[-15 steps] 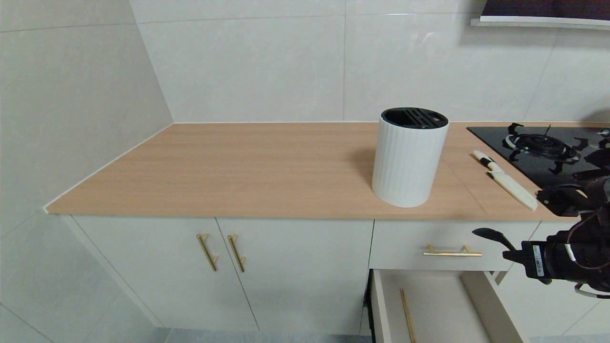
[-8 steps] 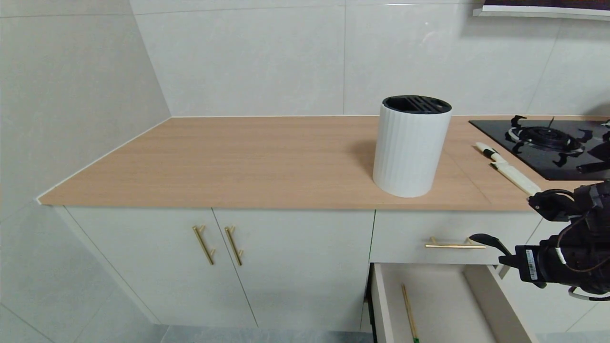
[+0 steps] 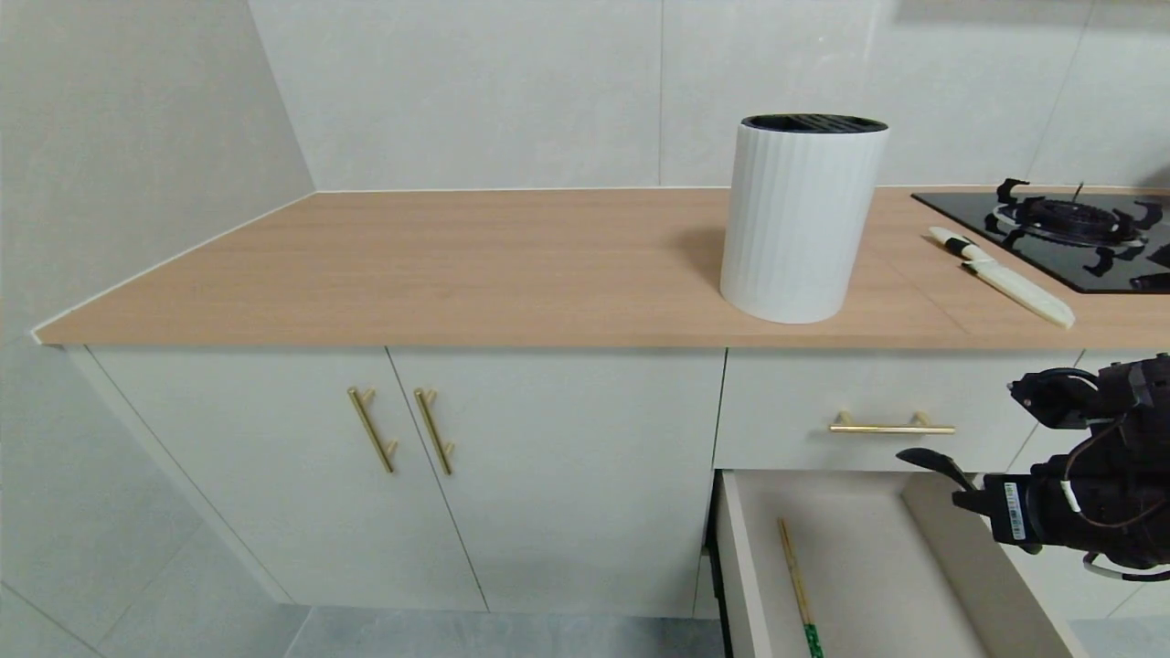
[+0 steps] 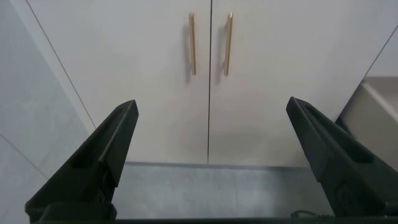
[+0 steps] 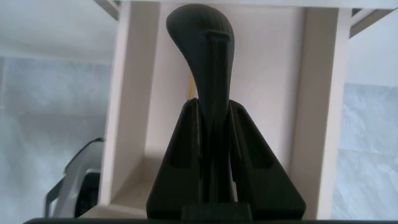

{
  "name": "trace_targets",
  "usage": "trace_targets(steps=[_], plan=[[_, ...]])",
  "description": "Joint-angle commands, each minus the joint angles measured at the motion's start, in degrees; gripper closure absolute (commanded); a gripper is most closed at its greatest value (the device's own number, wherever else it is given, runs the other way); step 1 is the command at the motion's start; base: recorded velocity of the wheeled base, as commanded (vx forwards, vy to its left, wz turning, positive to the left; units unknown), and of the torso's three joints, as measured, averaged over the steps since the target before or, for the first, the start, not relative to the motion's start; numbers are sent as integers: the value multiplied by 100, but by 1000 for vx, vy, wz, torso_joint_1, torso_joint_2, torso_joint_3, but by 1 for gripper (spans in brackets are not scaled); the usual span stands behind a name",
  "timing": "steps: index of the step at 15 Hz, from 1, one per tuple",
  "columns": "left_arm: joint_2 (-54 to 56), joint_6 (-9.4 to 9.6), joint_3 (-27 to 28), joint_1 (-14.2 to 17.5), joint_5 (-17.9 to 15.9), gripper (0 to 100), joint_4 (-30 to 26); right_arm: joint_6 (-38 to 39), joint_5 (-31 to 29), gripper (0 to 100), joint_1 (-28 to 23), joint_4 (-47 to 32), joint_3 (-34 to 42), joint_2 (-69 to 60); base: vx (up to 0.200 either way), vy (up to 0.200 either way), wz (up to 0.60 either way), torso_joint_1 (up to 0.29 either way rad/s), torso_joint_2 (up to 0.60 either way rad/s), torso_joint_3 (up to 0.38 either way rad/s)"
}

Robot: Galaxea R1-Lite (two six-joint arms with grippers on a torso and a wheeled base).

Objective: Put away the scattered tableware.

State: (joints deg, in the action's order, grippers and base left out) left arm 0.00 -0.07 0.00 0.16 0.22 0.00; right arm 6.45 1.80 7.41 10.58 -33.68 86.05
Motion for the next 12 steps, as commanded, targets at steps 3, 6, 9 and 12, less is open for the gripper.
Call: trace_targets(steps=[3,6,9,12], plan=[[0,-1,0,2,4,0,9,-21,4,100,6,32,37,105,0,0,0,-189,471,282],[0,-1,0,2,4,0,0,-30,4,100,6,40,46,166,0,0,0,-170,461,277],[0,-1,0,2,4,0,0,-30,4,100,6,278,143,236,0,0,0,-149,440,290],[0,-1,0,2,4,0,0,-38,4,100,6,427,187,342,0,0,0,-49,154,87]])
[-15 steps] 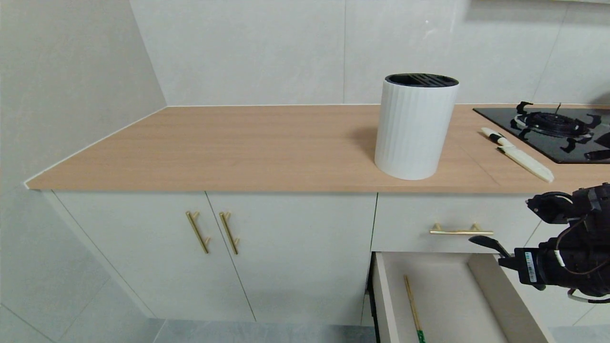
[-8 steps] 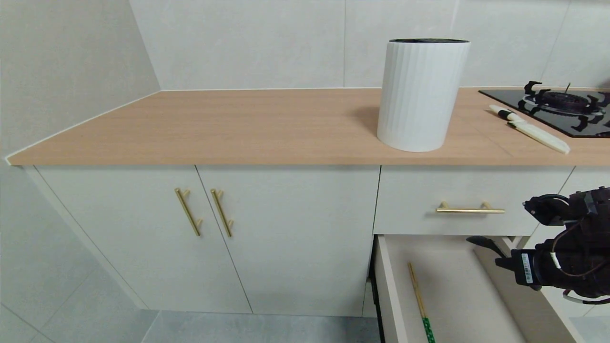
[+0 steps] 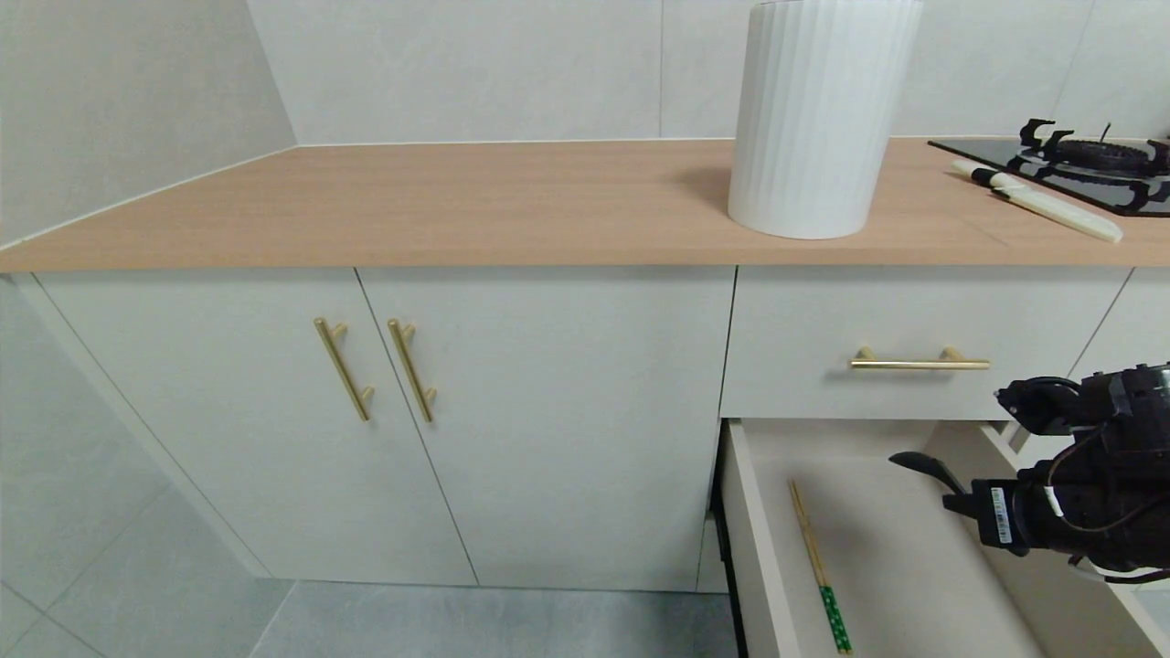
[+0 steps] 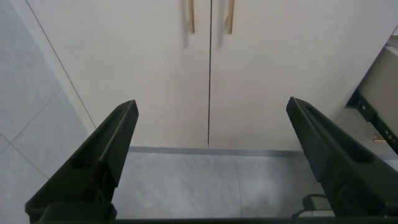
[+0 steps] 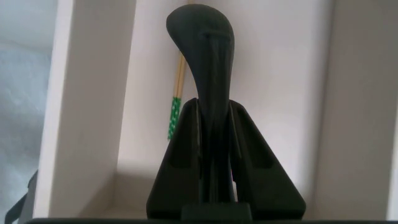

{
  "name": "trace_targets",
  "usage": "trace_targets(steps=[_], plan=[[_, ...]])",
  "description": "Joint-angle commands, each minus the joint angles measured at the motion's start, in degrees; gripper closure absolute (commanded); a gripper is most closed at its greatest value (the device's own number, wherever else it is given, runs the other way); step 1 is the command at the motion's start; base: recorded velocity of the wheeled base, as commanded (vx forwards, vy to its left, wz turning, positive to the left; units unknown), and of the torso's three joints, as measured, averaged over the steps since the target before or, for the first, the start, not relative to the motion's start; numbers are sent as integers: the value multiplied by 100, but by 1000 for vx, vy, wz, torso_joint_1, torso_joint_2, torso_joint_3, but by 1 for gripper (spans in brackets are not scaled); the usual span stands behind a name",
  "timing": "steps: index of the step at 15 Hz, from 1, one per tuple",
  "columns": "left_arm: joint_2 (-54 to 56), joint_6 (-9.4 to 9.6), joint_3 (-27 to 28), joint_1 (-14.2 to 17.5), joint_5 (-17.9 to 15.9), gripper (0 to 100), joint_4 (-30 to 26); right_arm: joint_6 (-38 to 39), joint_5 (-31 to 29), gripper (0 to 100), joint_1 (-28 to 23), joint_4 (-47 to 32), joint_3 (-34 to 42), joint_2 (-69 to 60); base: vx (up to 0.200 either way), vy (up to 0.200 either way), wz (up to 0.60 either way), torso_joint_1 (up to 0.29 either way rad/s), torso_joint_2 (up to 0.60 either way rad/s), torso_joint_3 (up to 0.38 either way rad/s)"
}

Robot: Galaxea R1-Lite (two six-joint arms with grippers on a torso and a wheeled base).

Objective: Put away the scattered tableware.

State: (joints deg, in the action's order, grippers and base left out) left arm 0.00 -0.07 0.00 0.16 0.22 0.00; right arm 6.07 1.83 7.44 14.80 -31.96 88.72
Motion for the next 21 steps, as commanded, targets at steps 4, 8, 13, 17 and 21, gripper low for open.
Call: trace_targets(steps=[4,8,13,17,21], plan=[[0,-1,0,2,4,0,9,17,-16,100,12,304,41,444,0,0,0,-3,13,10],[0,-1,0,2,4,0,0,61,-209,100,21,2168,410,1965,0,0,0,0,0,0],[0,-1,0,2,4,0,0,17,-596,100,39,4787,938,3802,0,0,0,0,0,0],[0,-1,0,2,4,0,9,35,-631,100,118,5077,946,4179,0,0,0,0,0,0],[0,-1,0,2,4,0,9,35,-666,100,179,5156,876,4434,0,0,0,0,0,0]])
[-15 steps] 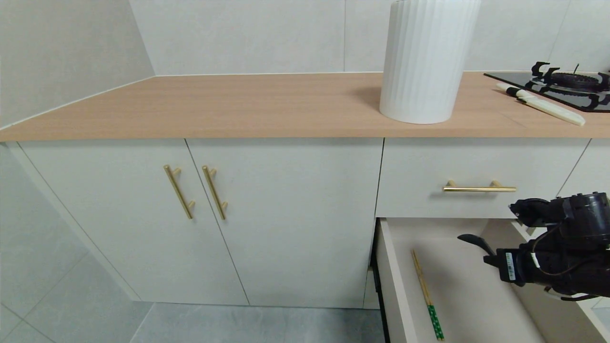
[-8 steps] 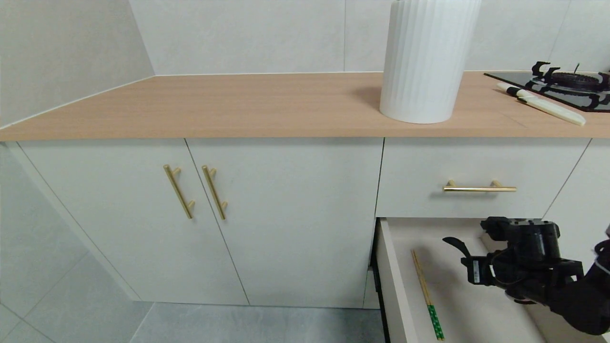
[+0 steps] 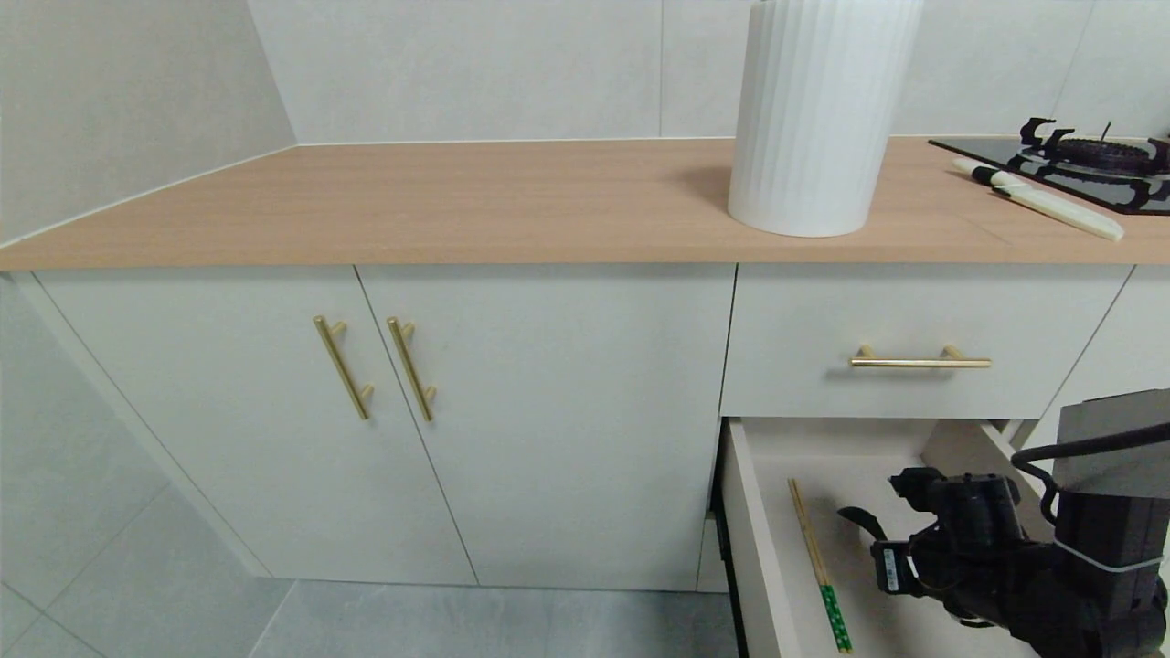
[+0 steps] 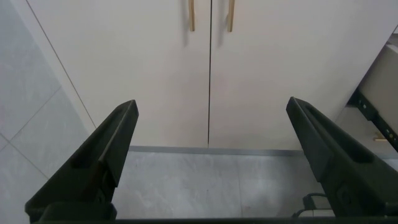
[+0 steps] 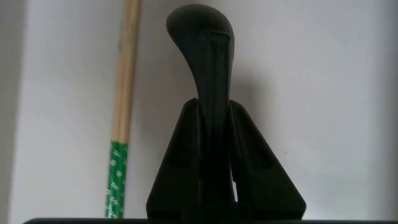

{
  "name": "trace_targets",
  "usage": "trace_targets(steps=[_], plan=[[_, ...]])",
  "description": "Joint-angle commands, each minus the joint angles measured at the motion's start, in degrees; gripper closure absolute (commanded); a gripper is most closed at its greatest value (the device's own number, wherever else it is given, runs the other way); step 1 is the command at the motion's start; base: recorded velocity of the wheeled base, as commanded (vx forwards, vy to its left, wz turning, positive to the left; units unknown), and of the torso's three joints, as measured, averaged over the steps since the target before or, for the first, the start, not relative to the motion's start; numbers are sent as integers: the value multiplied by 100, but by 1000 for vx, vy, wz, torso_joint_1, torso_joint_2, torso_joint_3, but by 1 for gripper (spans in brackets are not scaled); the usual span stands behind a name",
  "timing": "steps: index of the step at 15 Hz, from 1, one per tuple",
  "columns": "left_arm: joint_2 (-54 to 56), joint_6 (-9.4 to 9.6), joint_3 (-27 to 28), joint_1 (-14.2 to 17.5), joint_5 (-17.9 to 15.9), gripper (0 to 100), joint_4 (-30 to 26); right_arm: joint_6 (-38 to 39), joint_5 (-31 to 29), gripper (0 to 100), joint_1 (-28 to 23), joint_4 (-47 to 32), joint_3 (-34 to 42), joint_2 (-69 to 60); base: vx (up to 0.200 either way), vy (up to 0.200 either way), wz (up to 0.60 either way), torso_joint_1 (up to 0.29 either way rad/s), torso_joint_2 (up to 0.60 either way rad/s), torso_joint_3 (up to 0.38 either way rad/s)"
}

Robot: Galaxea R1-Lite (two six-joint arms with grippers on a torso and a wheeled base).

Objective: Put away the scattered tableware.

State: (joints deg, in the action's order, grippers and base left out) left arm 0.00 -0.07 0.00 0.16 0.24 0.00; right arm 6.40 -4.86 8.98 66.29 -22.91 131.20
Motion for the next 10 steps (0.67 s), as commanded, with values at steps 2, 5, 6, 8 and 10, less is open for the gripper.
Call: trace_targets(steps=[2,5,6,8,10], plan=[[0,-1,0,2,2,0,0,-7,-138,100,24,244,-30,354,0,0,0,0,0,0],[0,-1,0,2,2,0,0,-16,-226,100,24,736,-47,635,0,0,0,0,0,0],[0,-1,0,2,2,0,9,-16,-287,100,24,736,-74,662,0,0,0,0,0,0],[0,-1,0,2,2,0,9,-7,-322,100,24,736,-126,706,0,0,0,0,0,0],[0,-1,0,2,2,0,0,-7,-489,100,24,745,-258,838,0,0,0,0,0,0]])
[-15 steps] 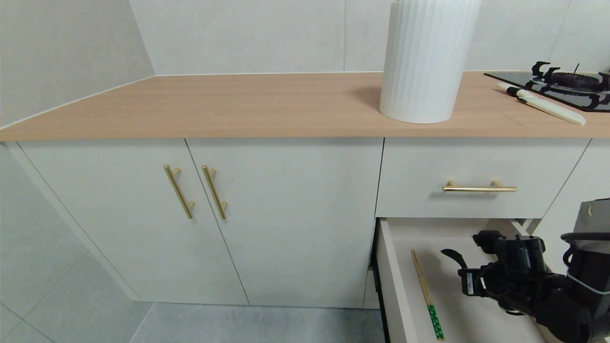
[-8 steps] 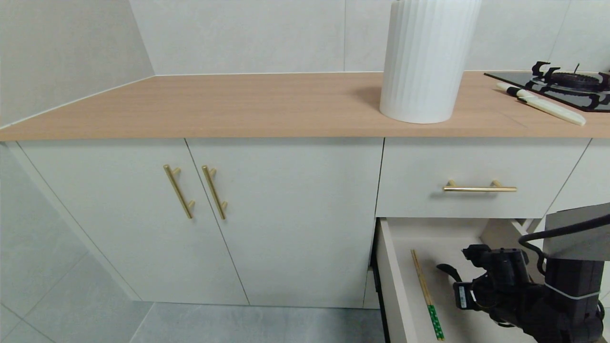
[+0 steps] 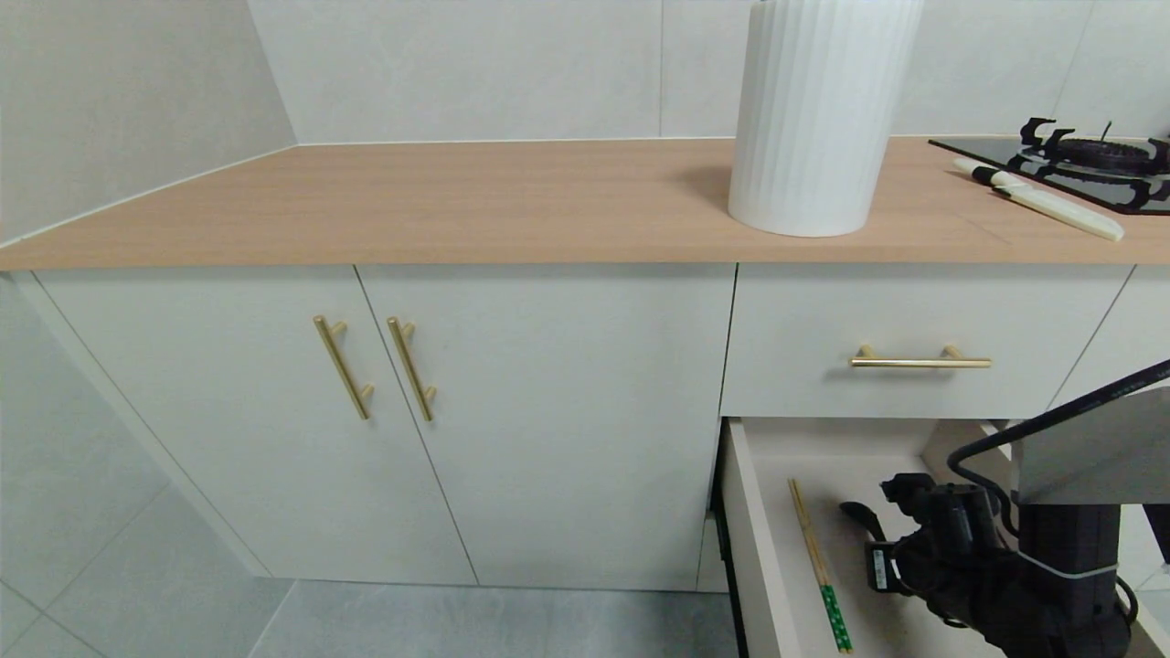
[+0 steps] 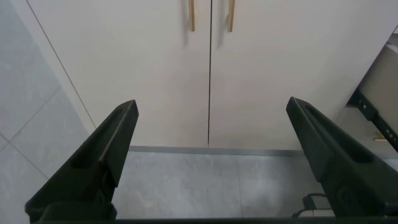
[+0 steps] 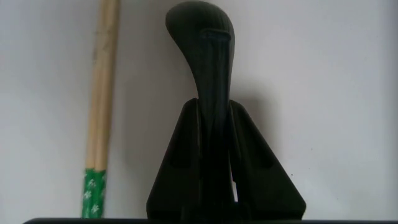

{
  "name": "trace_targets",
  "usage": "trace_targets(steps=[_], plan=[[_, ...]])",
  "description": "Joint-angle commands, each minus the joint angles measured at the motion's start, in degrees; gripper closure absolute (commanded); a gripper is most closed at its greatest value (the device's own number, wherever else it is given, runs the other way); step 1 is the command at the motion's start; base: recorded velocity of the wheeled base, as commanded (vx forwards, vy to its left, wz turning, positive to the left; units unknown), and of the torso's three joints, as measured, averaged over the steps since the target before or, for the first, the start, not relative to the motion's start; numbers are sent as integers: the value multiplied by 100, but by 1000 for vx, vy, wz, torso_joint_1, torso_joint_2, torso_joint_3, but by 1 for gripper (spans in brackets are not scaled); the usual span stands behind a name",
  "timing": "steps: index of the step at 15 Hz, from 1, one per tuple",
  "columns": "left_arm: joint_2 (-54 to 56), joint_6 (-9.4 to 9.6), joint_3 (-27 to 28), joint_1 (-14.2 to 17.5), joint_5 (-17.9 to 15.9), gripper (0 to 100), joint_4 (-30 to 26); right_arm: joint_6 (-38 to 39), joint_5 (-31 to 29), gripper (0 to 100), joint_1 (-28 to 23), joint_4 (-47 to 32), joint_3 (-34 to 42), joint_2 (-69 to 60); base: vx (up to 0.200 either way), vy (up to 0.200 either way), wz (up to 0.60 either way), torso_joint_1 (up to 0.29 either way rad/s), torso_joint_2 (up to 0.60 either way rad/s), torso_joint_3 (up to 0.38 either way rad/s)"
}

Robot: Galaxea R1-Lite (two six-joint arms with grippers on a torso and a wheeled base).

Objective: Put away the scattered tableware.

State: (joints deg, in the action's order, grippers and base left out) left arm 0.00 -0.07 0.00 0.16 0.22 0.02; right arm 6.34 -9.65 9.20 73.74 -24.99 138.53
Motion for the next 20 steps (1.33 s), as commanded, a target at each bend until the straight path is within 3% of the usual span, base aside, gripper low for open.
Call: trace_targets(steps=[1,10,11,18,20], plan=[[0,-1,0,2,4,0,-2,8,-19,100,2,0,-67,112,0,0,0,0,0,0],[0,-1,0,2,4,0,-2,-1,-124,100,2,141,-41,121,0,0,0,0,0,0],[0,-1,0,2,4,0,-2,-1,-116,0,2,141,-41,130,0,0,0,0,0,0],[0,-1,0,2,4,0,-2,8,-124,0,2,149,12,25,0,0,0,0,0,0],[0,-1,0,2,4,0,-2,8,-142,0,2,105,231,-652,0,0,0,0,0,0]])
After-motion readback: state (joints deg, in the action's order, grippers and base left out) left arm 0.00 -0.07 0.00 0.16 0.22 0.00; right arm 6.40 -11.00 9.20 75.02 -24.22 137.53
